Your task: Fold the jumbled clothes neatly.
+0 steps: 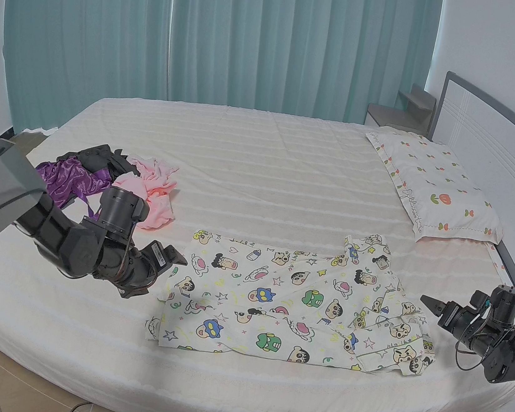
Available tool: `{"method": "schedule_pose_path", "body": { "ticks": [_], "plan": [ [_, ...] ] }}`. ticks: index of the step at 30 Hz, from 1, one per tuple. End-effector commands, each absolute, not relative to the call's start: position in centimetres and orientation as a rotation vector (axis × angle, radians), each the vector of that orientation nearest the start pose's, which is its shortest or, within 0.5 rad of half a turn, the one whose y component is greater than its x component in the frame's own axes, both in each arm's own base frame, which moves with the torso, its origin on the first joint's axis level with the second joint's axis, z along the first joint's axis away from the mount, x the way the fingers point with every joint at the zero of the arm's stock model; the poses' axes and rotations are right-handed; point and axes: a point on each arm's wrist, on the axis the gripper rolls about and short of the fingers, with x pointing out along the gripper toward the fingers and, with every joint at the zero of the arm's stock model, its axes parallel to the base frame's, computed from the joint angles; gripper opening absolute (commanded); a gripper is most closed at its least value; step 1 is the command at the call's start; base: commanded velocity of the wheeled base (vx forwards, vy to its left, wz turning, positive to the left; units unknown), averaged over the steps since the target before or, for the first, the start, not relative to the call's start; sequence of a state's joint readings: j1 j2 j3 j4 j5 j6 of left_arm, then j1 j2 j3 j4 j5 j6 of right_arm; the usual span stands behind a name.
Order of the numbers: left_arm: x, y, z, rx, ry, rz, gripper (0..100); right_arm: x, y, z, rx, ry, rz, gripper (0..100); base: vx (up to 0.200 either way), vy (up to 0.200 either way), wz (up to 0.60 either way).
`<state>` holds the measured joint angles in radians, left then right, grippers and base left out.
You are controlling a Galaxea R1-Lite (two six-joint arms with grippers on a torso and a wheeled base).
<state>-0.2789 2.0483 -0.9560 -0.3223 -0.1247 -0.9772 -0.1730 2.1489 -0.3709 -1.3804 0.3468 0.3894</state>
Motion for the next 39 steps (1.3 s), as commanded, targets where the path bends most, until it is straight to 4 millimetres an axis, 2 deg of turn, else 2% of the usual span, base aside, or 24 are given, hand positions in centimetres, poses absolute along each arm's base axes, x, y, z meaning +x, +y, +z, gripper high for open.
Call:
{"method": "schedule_pose_path", "body": {
  "ticks": [1, 5, 17, 26, 34, 39],
  "plan": [
    [30.1, -10.4, 10.6, -0.981, 0.827, -0.061, 100, 28.4, -4.7, 4.0, 0.568, 0.358, 0.075, 100, 0.2, 0.0, 0.0],
    [29.7, -10.6, 10.2, -0.981, 0.865, -0.084, 100, 28.0, -4.5, 4.3, 0.577, 0.345, 0.083, 100, 0.2, 0.0, 0.0],
    [29.1, -10.8, 9.5, -0.983, 0.906, -0.096, 100, 27.6, -3.7, 3.9, 0.58, 0.376, 0.103, 100, 0.0, 0.0, 0.0],
    [29.1, -11.5, 9.6, -0.969, 0.909, -0.118, 100, 27.5, -3.5, 3.9, 0.579, 0.381, 0.11, 100, 0.0, -0.2, 0.0],
    [29.4, -11.2, 9.6, -0.98, 0.89, -0.101, 100, 27.5, -3.4, 3.8, 0.58, 0.386, 0.111, 100, 0.0, 0.0, 0.0],
    [29.7, -10.9, 10.0, -1.049, 0.85, -0.098, 100, 27.3, -3.0, 3.7, 0.578, 0.399, 0.121, 100, 0.04, 0.0, 0.0]
  ]
}}
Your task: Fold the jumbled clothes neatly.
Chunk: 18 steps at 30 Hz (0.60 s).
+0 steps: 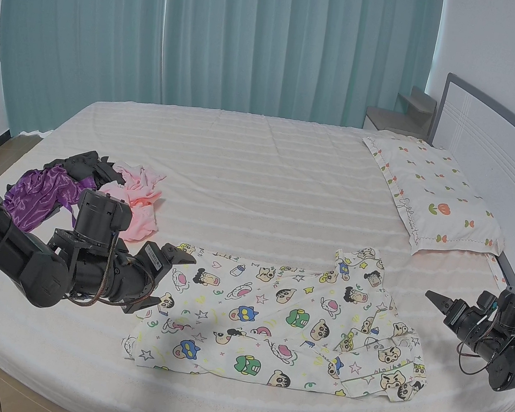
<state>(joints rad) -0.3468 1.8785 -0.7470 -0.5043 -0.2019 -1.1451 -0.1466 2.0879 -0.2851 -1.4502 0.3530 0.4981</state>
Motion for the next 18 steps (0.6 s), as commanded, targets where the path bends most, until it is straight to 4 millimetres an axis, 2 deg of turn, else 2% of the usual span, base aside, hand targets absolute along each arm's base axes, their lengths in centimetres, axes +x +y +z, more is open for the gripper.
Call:
{"method": "schedule_pose_path", "body": {
  "ticks": [1, 5, 9, 12, 15, 16, 17, 18],
  "plan": [
    [29.7, -10.9, 10.0, -1.049, 0.849, -0.099, 100, 27.3, -3.0, 3.7, 0.578, 0.401, 0.122, 100, 0.2, 0.0, 0.0],
    [29.9, -10.5, 9.9, -1.043, 0.843, -0.094, 100, 27.3, -2.8, 3.7, 0.577, 0.403, 0.129, 100, 0.2, 0.0, 0.0],
    [30.1, -10.2, 10.0, -1.039, 0.829, -0.091, 100, 27.3, -2.7, 3.6, 0.577, 0.406, 0.13, 100, 0.0, 0.0, 0.0],
    [33.1, -7.9, 8.7, -0.884, 0.779, -0.079, 100, 27.2, -2.1, 3.5, 0.574, 0.418, 0.148, 100, 0.0, 0.0, 0.0],
    [35.5, -6.5, 7.1, -0.801, 0.76, -0.059, 100, 27.2, -1.6, 3.4, 0.573, 0.43, 0.165, 100, 0.0, 0.0, 0.0],
    [35.5, -6.5, 7.1, -0.801, 0.76, -0.059, 100, 27.2, -1.6, 3.4, 0.573, 0.43, 0.165, 100, 0.0, 0.0, 0.0],
    [37.1, -5.8, 6.1, -0.752, 0.754, -0.059, 100, 27.2, -1.2, 3.3, 0.571, 0.44, 0.176, 100, 0.0, 0.0, 0.0],
    [37.1, -5.8, 6.1, -0.752, 0.754, -0.059, 100, 27.2, -1.2, 3.3, 0.571, 0.44, 0.176, 100, 0.0, 0.0, 0.0]
  ]
}}
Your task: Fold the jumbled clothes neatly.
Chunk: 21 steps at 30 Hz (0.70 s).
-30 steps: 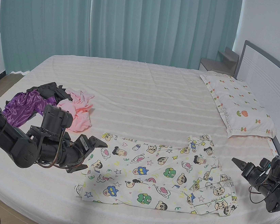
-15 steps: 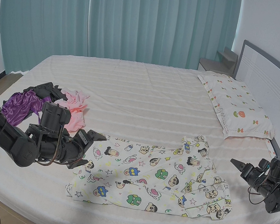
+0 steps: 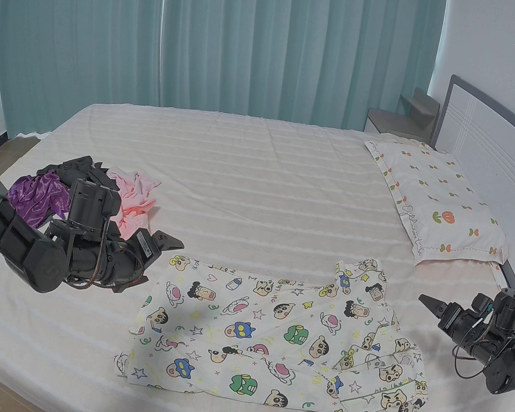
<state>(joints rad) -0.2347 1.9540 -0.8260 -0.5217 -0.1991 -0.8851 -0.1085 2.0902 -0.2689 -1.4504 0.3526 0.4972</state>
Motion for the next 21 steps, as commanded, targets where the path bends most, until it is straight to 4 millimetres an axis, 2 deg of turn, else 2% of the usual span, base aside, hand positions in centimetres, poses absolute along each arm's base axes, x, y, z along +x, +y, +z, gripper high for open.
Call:
{"method": "schedule_pose_path", "body": {
  "ticks": [1, 6, 9, 10, 11, 21],
  "plan": [
    [38.2, -5.4, 4.9, -0.698, 0.757, -0.066, 100, 27.3, -0.9, 3.1, 0.569, 0.448, 0.187, 100, 0.0, 0.0, 0.0],
    [40.5, -5.1, 1.8, -0.544, 0.776, -0.103, 100, 27.5, 0.5, 2.6, 0.559, 0.474, 0.224, 100, 0.0, 0.0, 0.0],
    [40.5, -5.1, 1.8, -0.544, 0.776, -0.103, 100, 27.5, 0.5, 2.6, 0.559, 0.474, 0.224, 100, 0.0, 0.0, 0.0],
    [42.1, -6.0, -0.4, -0.531, 0.787, -0.119, 100, 27.3, 1.0, 2.3, 0.556, 0.495, 0.226, 100, 0.0, 0.0, 0.0],
    [42.7, -6.2, -1.0, -0.529, 0.787, -0.122, 100, 27.3, 1.0, 2.2, 0.555, 0.498, 0.216, 100, 0.0, 0.0, 0.0],
    [46.7, -8.3, -2.5, -0.527, 0.72, -0.174, 100, 27.1, 0.8, 2.3, 0.532, 0.472, 0.112, 100, 0.0, 0.0, 0.0]
  ]
}}
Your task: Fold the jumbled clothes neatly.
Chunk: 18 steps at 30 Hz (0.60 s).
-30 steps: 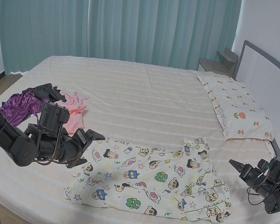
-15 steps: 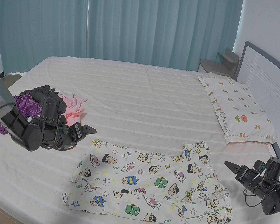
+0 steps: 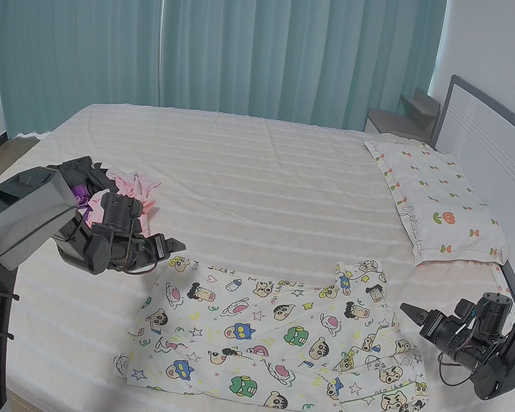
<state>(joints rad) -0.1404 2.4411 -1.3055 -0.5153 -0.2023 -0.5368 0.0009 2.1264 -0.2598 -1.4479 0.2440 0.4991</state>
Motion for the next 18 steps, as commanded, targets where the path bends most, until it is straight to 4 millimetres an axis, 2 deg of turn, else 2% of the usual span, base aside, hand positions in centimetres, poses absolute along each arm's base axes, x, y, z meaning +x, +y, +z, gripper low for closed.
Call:
{"method": "schedule_pose_path", "body": {
  "ticks": [1, 9, 18],
  "plan": [
    [47.0, -8.7, -2.6, -0.525, 0.718, -0.183, 100, 27.1, 0.9, 2.2, 0.53, 0.475, 0.109, 100, 0.0, 0.0, 0.0],
    [48.0, -10.6, -1.9, -0.513, 0.718, -0.217, 100, 27.1, 1.6, 2.2, 0.52, 0.477, 0.118, 100, 0.0, 0.0, 0.0],
    [48.5, -10.1, -1.6, -0.517, 0.705, -0.204, 100, 27.1, 2.1, 2.4, 0.515, 0.475, 0.135, 100, 0.0, 0.0, 0.0]
  ]
}}
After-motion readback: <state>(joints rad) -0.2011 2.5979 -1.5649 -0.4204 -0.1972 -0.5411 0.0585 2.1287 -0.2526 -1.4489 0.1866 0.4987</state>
